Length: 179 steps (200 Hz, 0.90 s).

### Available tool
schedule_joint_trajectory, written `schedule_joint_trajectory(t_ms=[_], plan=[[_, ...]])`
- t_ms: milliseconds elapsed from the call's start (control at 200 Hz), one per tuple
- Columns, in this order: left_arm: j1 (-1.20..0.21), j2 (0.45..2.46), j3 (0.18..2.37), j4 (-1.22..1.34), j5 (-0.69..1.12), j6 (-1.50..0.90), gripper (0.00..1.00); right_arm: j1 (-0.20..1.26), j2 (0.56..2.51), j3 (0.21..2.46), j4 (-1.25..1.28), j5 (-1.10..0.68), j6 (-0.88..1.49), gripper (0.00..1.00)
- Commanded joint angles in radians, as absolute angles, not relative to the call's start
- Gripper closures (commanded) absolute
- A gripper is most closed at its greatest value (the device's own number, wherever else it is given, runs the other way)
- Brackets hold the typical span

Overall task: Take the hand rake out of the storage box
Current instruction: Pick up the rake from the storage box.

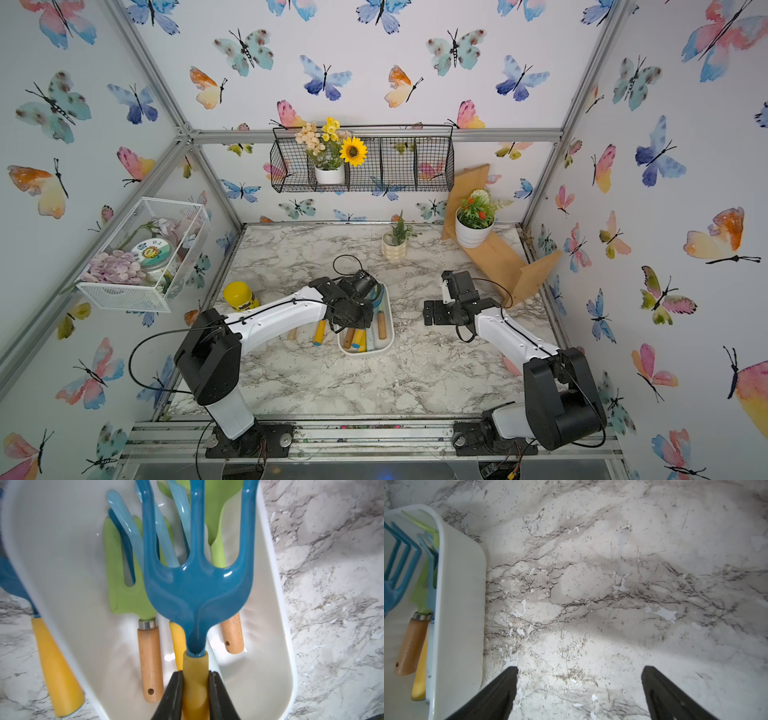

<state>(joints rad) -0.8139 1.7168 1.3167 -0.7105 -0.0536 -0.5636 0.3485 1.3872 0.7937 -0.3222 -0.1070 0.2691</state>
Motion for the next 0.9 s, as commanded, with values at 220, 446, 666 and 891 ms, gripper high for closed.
schedule_joint_trajectory(t_ms=[220,446,666,891], plan=[[-0.698,1.551,1.290,-0.762,-0.142,-0.466,0.93,0.354,1.377,0.788,-0.342,-0.084,0.258,0.02],[-0.451,1.400,1.139,-0.699,-0.109,-0.333,0.93,0.354,1.394,0.793,-0.332,-0.101,0.247,0.02],[-0.268,1.369,1.079,-0.681,-0.162,-0.186,0.93,0.356,1.430,0.809,-0.315,-0.142,0.244,0.03],[-0.158,1.396,1.037,-0.624,-0.183,-0.114,0.94,0.367,1.465,0.881,-0.358,-0.145,0.209,0.03]])
